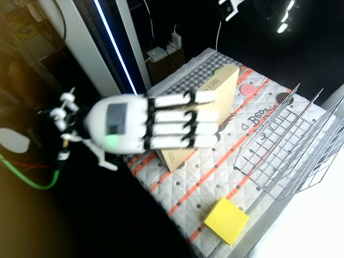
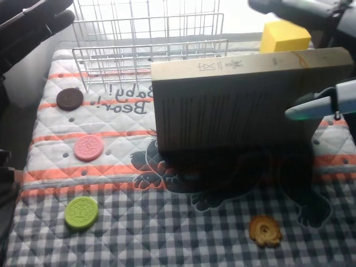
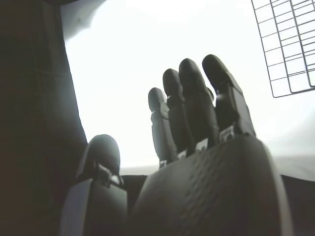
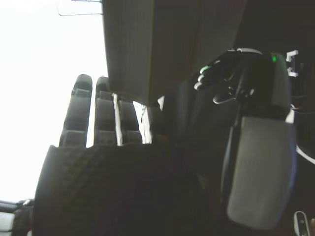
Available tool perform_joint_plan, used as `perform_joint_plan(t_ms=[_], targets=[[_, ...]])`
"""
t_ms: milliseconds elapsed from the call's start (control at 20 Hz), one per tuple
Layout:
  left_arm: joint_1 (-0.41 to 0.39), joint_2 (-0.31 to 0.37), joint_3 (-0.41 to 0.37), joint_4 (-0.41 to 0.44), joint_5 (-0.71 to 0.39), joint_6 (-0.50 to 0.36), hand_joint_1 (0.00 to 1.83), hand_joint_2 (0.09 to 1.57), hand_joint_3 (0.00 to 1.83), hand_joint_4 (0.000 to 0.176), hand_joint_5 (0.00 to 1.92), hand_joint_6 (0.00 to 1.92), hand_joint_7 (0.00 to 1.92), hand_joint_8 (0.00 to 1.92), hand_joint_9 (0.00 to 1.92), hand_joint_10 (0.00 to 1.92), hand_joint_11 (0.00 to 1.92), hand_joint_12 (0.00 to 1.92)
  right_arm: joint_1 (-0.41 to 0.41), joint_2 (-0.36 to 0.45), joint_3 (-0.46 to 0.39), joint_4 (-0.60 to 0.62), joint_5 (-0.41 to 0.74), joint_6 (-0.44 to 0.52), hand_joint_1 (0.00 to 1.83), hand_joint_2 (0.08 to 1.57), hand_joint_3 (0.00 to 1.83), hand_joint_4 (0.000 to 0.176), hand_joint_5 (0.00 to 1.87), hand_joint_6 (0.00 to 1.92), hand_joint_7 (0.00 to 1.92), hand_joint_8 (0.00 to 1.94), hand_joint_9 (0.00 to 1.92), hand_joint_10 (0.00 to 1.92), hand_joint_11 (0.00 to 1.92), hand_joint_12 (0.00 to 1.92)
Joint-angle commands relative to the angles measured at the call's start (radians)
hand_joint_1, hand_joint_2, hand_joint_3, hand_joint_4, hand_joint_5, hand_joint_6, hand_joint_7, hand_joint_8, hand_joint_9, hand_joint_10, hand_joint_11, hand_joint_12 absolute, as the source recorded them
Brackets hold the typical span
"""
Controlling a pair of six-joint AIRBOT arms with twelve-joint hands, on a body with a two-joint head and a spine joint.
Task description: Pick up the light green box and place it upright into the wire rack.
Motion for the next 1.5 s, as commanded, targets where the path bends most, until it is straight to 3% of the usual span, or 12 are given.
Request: perform_joint_plan(t_ms=[0,200,300,400,500,550,600,650,700,850,1150,1450], targets=[[-0.013,-0.004,0.004,-0.011,-0.117,-0.007,0.37,1.14,0.00,0.067,0.57,0.01,0.55,0.00,0.48,0.00,0.08,0.72,0.021,0.002,0.013,0.020,0.058,0.002,0.73,0.83,0.00,0.173,0.00,0.00,0.02,0.01,0.00,0.00,0.00,0.00],[-0.016,-0.008,0.006,-0.008,-0.116,-0.007,0.38,1.15,0.00,0.061,0.57,0.01,0.55,0.00,0.49,0.01,0.06,0.71,0.058,-0.048,0.089,-0.082,-0.001,0.002,0.64,0.81,0.00,0.176,0.00,0.00,0.02,0.01,0.00,0.00,0.00,0.00],[-0.017,-0.008,0.005,-0.007,-0.115,-0.007,0.37,1.15,0.00,0.046,0.58,0.01,0.54,0.00,0.49,0.00,0.06,0.71,0.059,-0.058,0.106,-0.101,-0.019,0.002,0.66,0.84,0.00,0.145,0.04,0.00,0.10,0.00,0.11,0.01,0.13,0.06],[-0.017,-0.008,0.005,-0.007,-0.116,-0.007,0.36,1.15,0.00,0.059,0.57,0.00,0.53,0.00,0.48,0.00,0.06,0.70,0.059,-0.058,0.105,-0.112,-0.039,0.002,0.78,0.91,0.00,0.083,0.22,0.01,0.18,0.01,0.14,0.01,0.11,0.06],[-0.017,-0.008,0.004,-0.007,-0.115,-0.007,0.36,1.16,0.00,0.050,0.58,0.01,0.52,0.00,0.47,0.00,0.06,0.70,0.058,-0.058,0.104,-0.114,-0.045,0.002,1.07,1.00,0.00,0.000,0.56,0.02,0.77,0.05,0.85,0.09,0.48,0.97],[-0.017,-0.008,0.004,-0.007,-0.115,-0.007,0.35,1.16,0.00,0.044,0.59,0.01,0.52,0.00,0.47,0.00,0.06,0.71,0.057,-0.058,0.103,-0.114,-0.048,0.002,1.31,1.04,0.01,0.000,0.73,0.02,1.03,0.66,1.08,0.23,0.67,1.23],[-0.017,-0.008,0.004,-0.007,-0.116,-0.007,0.35,1.16,0.00,0.052,0.58,0.01,0.52,0.00,0.47,0.00,0.07,0.71,0.055,-0.058,0.103,-0.113,-0.048,0.002,1.35,1.07,0.01,0.000,0.82,0.02,1.03,0.87,1.12,0.28,0.75,1.29],[-0.017,-0.008,0.004,-0.007,-0.119,-0.007,0.34,1.16,0.00,0.053,0.58,0.00,0.52,0.00,0.47,0.00,0.07,0.71,0.055,-0.059,0.102,-0.111,-0.048,0.002,1.25,1.09,0.00,0.000,0.91,0.86,1.09,0.79,1.13,0.33,0.75,1.36],[-0.017,-0.008,0.003,-0.007,-0.120,-0.007,0.33,1.17,0.00,0.060,0.57,0.00,0.53,0.00,0.48,0.00,0.07,0.71,0.055,-0.060,0.102,-0.109,-0.048,0.002,1.24,1.09,0.00,0.000,0.95,0.97,1.12,0.79,1.13,0.48,0.81,1.37],[-0.017,-0.008,0.003,-0.007,-0.121,-0.007,0.37,1.16,0.00,0.066,0.57,0.00,0.53,0.00,0.47,0.00,0.07,0.71,0.052,-0.065,0.103,-0.099,-0.048,0.002,1.27,1.09,0.00,0.000,0.92,0.98,1.16,0.81,1.27,0.56,1.14,1.12],[-0.017,-0.010,0.003,-0.008,-0.120,-0.007,0.33,1.17,0.00,0.086,0.56,0.00,0.53,0.00,0.47,0.00,0.07,0.73,0.053,-0.065,0.127,-0.096,0.047,0.002,1.28,1.08,0.00,0.000,0.95,0.91,1.21,0.74,1.38,0.25,1.16,0.97],[-0.018,-0.012,0.006,-0.010,-0.122,-0.007,0.31,1.17,0.00,0.044,0.59,0.01,0.53,0.00,0.47,0.00,0.06,0.73,0.126,-0.069,0.141,-0.097,0.086,0.002,1.29,1.03,0.00,0.000,1.09,0.65,1.28,0.63,1.49,0.08,1.18,0.88]])
